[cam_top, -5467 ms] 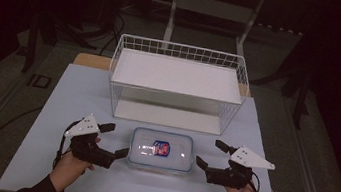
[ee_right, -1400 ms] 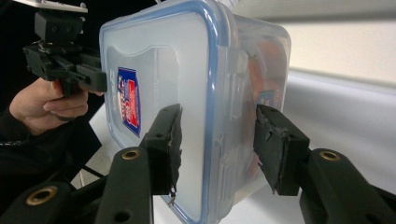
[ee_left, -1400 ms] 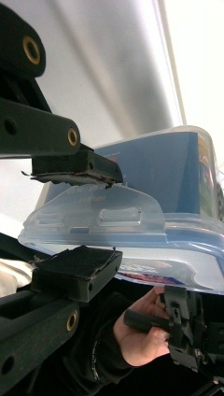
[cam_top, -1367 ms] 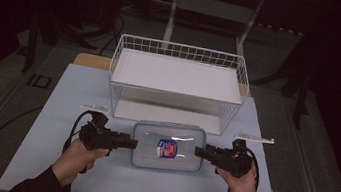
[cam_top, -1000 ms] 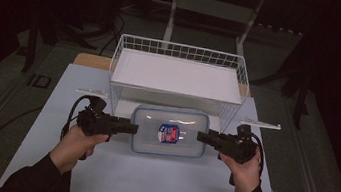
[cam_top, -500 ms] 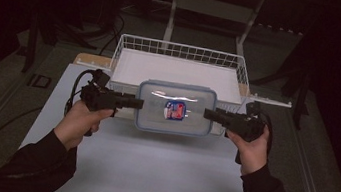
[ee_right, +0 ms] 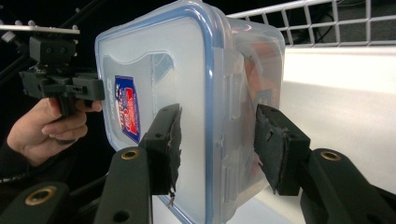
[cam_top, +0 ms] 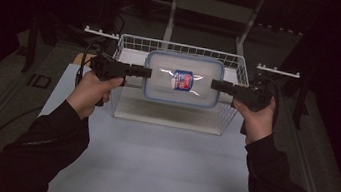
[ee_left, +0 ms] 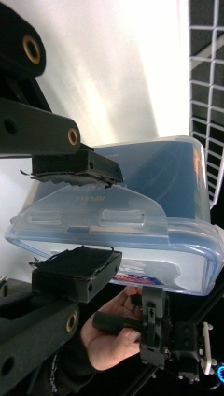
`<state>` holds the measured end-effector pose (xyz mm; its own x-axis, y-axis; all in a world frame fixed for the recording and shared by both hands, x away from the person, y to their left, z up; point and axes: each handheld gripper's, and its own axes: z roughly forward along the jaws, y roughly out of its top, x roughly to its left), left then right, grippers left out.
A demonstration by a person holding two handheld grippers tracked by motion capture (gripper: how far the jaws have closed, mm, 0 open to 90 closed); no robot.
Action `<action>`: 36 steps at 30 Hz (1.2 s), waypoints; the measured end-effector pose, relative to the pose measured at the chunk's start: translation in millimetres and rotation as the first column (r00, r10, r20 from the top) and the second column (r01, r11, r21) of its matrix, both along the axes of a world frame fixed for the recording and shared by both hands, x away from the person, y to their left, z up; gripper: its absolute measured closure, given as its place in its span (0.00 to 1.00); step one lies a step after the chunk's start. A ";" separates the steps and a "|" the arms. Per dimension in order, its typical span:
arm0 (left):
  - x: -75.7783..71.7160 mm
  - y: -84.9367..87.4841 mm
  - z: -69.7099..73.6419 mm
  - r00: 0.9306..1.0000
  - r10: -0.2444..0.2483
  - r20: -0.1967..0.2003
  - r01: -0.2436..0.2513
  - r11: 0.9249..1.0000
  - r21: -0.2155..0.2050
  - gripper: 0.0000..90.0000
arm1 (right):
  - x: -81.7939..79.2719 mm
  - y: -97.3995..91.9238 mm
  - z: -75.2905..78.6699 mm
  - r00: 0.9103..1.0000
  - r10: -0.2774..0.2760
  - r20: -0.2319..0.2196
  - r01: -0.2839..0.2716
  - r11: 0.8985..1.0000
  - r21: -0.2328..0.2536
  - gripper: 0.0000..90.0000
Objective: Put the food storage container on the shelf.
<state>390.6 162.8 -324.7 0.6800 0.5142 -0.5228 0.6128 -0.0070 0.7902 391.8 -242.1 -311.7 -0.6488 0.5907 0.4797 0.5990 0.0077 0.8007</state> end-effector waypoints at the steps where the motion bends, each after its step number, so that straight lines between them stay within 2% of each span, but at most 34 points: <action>1: 3.8 -0.3 -0.2 1.000 0.013 -0.001 -0.013 1.000 -0.004 0.63 | 3.9 0.8 0.0 1.000 -0.004 -0.004 0.004 1.000 -0.003 0.58; 5: 19.0 -1.0 -1.7 0.999 0.030 -0.017 -0.030 0.999 -0.016 0.62 | 16.5 2.5 -2.4 1.000 -0.026 -0.017 0.026 1.000 0.000 0.58; 9: 28.7 -1.6 -0.4 0.999 0.028 -0.032 -0.029 0.999 -0.017 0.62 | 24.7 1.3 -4.4 0.999 -0.035 -0.035 0.035 0.999 0.016 0.57; 14: 36.3 -1.3 -1.2 0.999 0.033 -0.038 -0.034 0.999 -0.026 0.61 | 30.3 1.8 -3.1 0.998 -0.041 -0.043 0.041 0.999 0.005 0.57; 17: 41.9 -0.6 -3.3 0.997 0.066 -0.043 -0.068 0.997 -0.045 0.60 | 35.4 4.9 -1.5 0.997 -0.059 -0.049 0.059 0.998 -0.001 0.56; 21: 48.4 -2.1 -3.7 0.996 0.083 -0.045 -0.085 0.996 -0.041 0.59 | 41.5 7.1 -1.7 0.995 -0.066 -0.072 0.066 0.998 0.001 0.55; 31: 63.6 -5.3 -6.7 0.986 0.109 -0.126 -0.118 0.990 -0.071 0.55 | 55.4 6.3 -4.2 0.987 -0.085 -0.138 0.089 0.996 0.027 0.53; 36: 66.2 -6.1 -7.1 0.982 0.120 -0.149 -0.132 0.989 -0.071 0.54 | 62.5 6.2 -4.4 0.983 -0.093 -0.160 0.099 0.995 0.030 0.53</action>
